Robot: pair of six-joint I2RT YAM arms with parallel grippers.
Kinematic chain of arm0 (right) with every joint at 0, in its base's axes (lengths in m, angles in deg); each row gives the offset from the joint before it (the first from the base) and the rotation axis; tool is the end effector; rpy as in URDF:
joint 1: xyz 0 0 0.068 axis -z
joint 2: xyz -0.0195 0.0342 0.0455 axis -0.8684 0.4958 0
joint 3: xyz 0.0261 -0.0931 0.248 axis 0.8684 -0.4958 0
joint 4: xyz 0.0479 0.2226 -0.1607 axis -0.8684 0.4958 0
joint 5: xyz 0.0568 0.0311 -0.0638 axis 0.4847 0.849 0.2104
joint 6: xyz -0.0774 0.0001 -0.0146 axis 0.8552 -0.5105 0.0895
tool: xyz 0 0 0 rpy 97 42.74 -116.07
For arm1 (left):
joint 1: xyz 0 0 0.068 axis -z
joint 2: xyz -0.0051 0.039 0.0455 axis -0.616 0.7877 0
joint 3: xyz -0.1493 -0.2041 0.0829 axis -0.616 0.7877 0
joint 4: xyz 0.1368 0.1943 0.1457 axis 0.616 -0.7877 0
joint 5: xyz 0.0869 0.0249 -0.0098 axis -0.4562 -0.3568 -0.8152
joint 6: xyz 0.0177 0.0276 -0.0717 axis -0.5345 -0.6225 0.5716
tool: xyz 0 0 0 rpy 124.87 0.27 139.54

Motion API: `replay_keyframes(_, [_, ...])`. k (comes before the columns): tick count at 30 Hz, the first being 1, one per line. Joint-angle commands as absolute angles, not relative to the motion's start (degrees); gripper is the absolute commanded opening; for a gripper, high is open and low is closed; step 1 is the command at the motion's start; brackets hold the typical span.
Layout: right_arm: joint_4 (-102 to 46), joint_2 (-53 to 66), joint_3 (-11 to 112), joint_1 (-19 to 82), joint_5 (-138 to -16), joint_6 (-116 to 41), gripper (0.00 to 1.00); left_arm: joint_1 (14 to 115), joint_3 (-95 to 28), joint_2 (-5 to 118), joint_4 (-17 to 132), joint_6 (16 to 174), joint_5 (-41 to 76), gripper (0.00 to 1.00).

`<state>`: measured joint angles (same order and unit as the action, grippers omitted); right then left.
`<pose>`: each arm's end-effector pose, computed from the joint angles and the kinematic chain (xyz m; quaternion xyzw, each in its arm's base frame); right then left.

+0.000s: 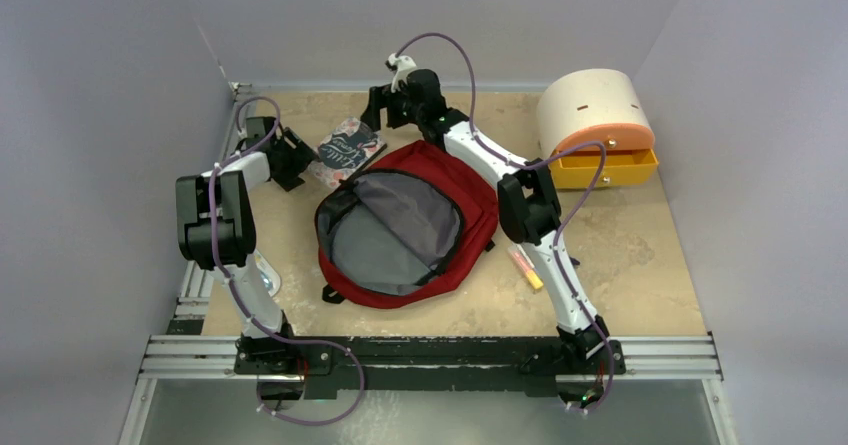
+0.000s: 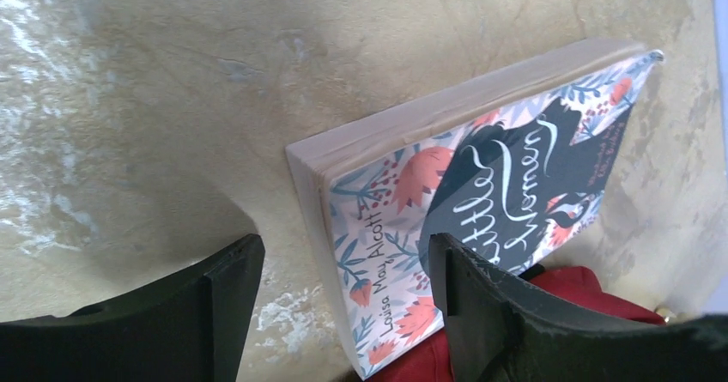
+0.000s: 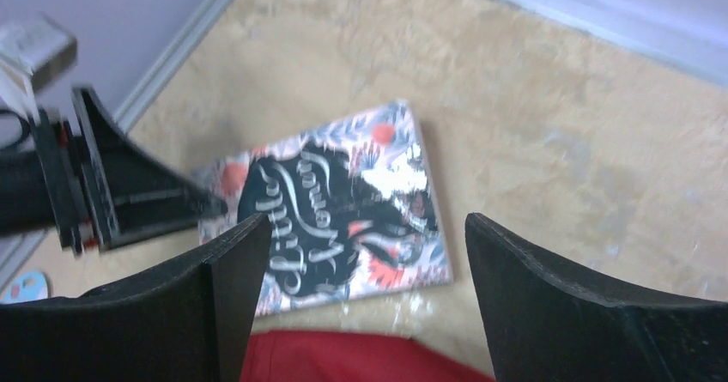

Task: Pack the student bag
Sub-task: Pick up the book from the center of the board.

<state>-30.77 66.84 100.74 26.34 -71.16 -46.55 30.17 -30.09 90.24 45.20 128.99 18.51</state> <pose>0.5115 0.3632 0.2293 -0.1953 0.7568 0.3435 0.5208 0.4308 0.0483 0.1234 -0.3992 0.8489 -0.1817 0.2950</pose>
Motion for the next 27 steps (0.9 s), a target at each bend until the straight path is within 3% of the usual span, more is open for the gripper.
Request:
replay_keyframes(1, [-36.80,70.97,107.30,27.14,-74.02,-49.83,0.86,30.10,-28.73,87.28,49.06,128.87,23.24,0.70])
replay_keyframes(23, [-33.12,83.20,113.84,27.29,-56.26,-52.73,0.72,30.46,-28.74,89.28,51.00,125.58,27.19,0.70])
replay_keyframes(27, [-31.97,83.45,113.43,27.32,-54.94,-52.41,0.65,30.56,-29.36,90.69,51.24,125.24,28.36,0.70])
